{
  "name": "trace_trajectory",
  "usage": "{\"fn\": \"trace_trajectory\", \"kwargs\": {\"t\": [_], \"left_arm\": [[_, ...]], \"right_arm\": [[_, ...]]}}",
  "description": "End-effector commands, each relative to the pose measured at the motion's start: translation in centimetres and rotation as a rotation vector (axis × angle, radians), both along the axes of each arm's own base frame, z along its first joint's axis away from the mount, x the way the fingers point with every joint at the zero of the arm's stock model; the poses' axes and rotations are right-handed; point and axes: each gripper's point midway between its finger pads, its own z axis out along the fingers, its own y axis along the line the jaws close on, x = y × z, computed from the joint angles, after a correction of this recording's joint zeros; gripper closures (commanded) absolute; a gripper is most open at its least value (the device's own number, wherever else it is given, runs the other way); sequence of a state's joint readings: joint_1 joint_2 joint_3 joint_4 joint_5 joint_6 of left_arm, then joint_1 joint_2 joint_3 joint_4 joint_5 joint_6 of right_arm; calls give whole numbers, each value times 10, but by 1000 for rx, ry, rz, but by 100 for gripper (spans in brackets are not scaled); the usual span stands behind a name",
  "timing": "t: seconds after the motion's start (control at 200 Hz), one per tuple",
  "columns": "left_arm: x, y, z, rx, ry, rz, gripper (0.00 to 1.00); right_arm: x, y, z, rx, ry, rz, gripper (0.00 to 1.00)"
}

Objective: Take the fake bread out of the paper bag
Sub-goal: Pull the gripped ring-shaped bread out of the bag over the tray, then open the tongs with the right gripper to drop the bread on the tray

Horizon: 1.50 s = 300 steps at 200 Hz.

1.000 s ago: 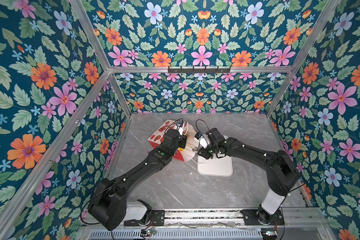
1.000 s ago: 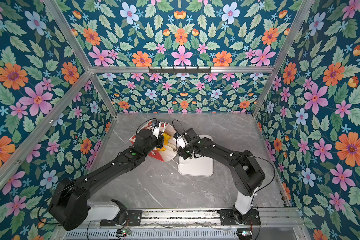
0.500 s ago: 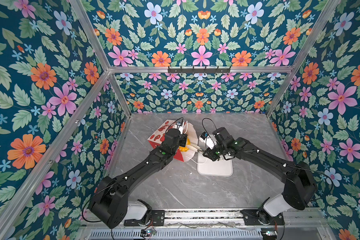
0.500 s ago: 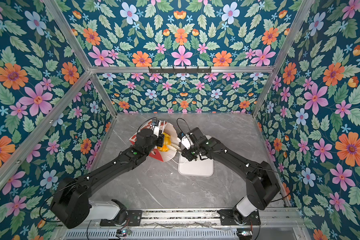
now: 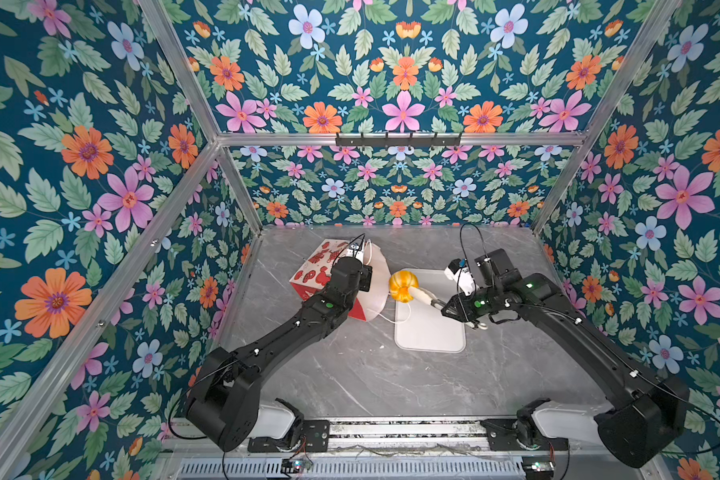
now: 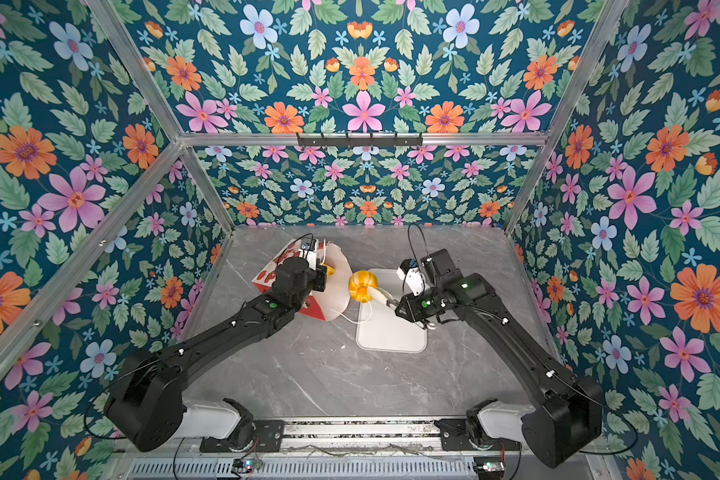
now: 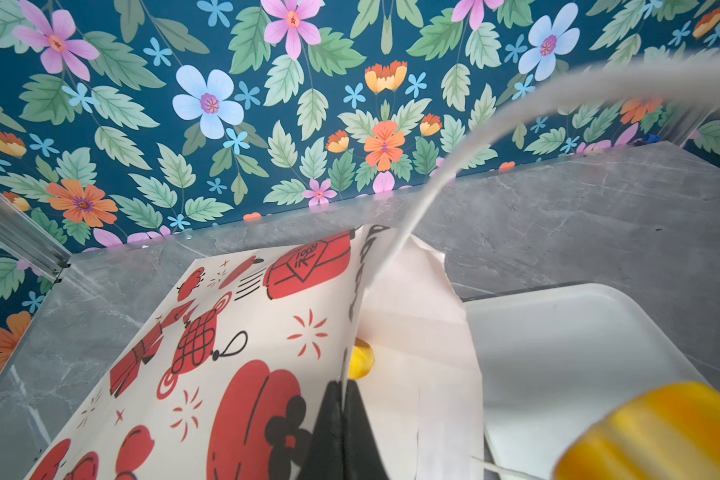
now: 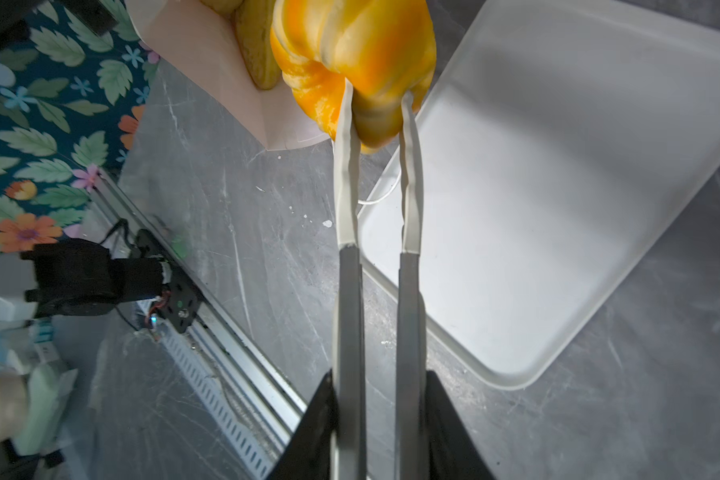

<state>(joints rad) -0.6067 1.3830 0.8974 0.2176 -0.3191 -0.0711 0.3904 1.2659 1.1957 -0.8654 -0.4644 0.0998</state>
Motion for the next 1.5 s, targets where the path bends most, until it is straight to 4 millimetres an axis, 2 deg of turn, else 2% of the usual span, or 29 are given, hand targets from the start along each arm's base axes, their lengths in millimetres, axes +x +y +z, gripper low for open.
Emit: {"fn": "trace_trajectory", "kwargs": {"t": [0.0,0.1,0.235,0.42,0.535,0.945,1.14,1.34,1.495], "left_arm": [[5,8,7,19,-50,45,100],[4,11,2,35,-48,53,100],[1,11,-2,15,-51,43,100],[-2,8,-5,-7,-53,26,100],[-3,7,-7,-9,-54,19,100],[0,2,-13,-18,-52,1,100],[0,2,-13,-17,-53,0,100],[0,0,-12,-21,-52,-4,100],[2,-2,-11,-27,-50,-12,100]], "right_arm": [[-10,-11,4,112,154,-97,75],[1,-23,1,180,228,-177,75],[16,-28,-15,205,298,-230,75],[47,-44,-38,298,377,-333,75],[57,-53,-48,324,424,-376,76],[70,-87,-75,313,492,-534,75],[73,-90,-86,311,518,-544,62],[75,-95,-86,300,492,-564,57],[74,-98,-75,304,447,-571,55]]}}
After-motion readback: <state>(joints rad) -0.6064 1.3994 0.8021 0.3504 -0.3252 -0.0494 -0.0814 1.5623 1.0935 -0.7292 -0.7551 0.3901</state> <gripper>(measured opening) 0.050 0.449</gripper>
